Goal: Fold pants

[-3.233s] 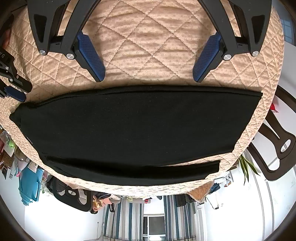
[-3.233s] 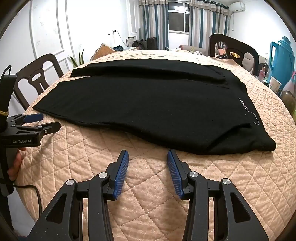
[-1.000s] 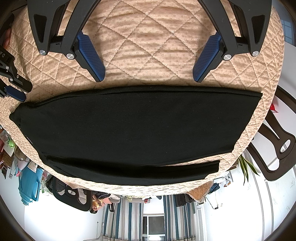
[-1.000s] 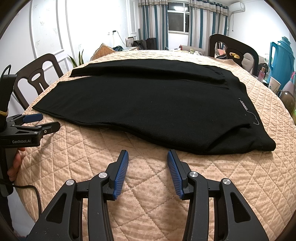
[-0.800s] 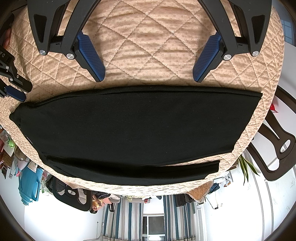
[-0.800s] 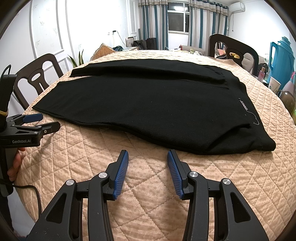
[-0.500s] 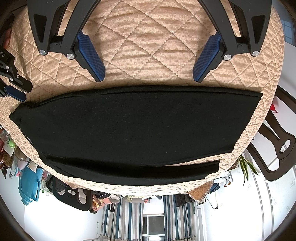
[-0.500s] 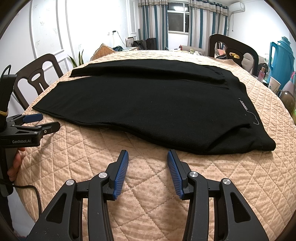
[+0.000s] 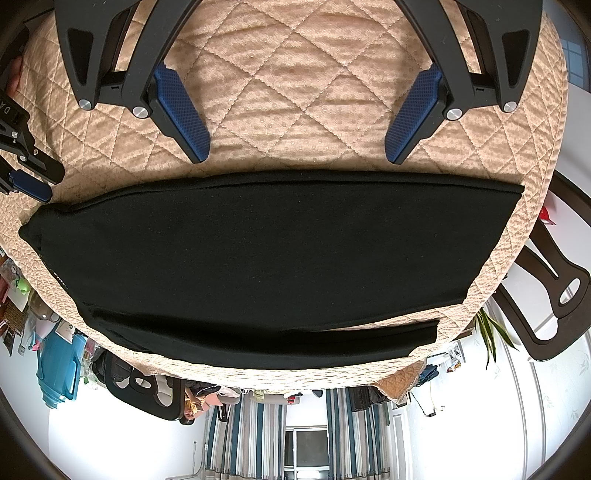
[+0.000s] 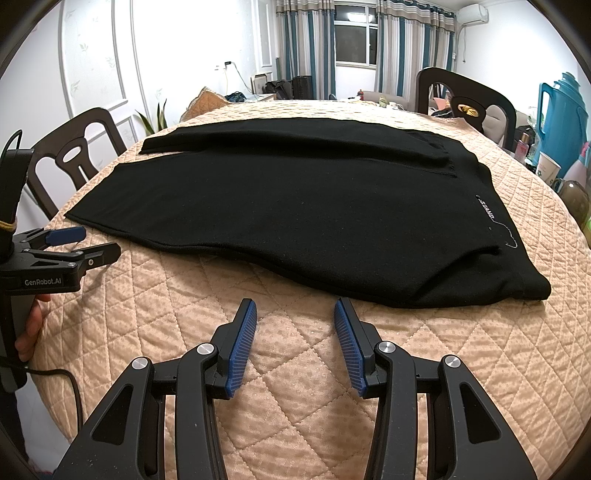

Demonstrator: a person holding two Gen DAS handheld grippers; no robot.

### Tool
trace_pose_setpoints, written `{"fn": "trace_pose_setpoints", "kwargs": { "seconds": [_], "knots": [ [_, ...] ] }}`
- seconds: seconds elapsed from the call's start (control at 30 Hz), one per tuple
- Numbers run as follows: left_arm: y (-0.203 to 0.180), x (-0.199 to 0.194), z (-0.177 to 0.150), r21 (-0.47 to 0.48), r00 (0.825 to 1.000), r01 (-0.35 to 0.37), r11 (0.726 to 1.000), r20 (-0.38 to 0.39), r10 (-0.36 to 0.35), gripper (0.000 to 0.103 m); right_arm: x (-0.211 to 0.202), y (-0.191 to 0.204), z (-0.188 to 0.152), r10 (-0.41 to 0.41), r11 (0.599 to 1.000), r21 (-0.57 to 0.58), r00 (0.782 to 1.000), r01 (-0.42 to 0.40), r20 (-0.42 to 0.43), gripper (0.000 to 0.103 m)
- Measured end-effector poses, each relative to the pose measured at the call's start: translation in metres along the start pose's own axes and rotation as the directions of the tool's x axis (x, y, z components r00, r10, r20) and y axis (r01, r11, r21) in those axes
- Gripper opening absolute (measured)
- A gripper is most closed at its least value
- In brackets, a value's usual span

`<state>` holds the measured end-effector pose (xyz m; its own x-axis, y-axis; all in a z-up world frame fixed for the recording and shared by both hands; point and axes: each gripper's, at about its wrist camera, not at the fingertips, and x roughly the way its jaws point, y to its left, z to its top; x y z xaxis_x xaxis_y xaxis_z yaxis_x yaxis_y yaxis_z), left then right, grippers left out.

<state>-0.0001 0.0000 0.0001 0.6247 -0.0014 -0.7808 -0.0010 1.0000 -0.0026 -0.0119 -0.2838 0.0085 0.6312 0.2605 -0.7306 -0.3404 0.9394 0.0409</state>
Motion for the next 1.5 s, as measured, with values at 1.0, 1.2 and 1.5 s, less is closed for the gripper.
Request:
{"fn": "trace_pose_setpoints", "kwargs": {
  "seconds": [1.0,1.2,1.5],
  "knots": [
    [0.0,0.0,0.0,0.0,1.0,0.002,1.0,0.0,-0.002,0.097,-0.002,0.0,0.001,-0.013,1.0,-0.01,1.0,0.013,-0.002,0.045],
    [-0.001,0.001,0.0,0.002,1.0,0.002,1.0,-0.002,-0.002,0.098,-0.001,-0.002,0.001,0.002,1.0,-0.009,1.0,-0.002,-0.01,0.045],
    [0.001,0.001,0.004,0.005,1.0,0.013,1.0,-0.015,-0.013,0.098,-0.014,-0.03,-0.002,0.051,0.995,0.084,0.999,-0.051,0.001,0.045]
  ]
}}
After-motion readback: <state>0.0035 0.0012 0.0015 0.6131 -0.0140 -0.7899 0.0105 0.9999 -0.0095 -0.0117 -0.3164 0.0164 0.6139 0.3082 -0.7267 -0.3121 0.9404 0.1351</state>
